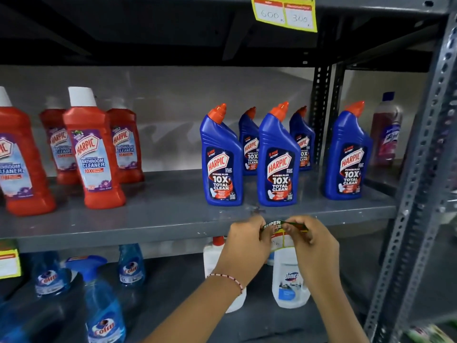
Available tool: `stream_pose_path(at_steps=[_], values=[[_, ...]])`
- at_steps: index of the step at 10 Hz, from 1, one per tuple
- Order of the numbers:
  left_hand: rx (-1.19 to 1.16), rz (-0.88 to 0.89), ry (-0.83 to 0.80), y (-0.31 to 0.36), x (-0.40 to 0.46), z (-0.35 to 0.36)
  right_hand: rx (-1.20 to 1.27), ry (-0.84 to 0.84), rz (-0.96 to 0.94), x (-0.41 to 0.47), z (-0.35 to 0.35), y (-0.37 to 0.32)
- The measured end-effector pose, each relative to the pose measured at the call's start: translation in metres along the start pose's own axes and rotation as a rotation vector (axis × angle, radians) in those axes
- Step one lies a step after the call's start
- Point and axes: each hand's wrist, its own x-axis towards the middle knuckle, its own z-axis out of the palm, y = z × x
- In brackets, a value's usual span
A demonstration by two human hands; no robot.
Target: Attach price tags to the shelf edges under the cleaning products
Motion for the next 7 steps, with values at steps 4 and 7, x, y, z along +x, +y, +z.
stream_pose_path(at_steps=[4,7], values=[[0.07,-0.051,0.028,0.002,0.015,-0.017,0.004,0.253,0.063,0.011,-0.002,-0.009],[0.137,0.143,0.303,-0.037,0.013,-0.085,-0.06,0.418,-0.151,-0.011,0.02,-0.027]])
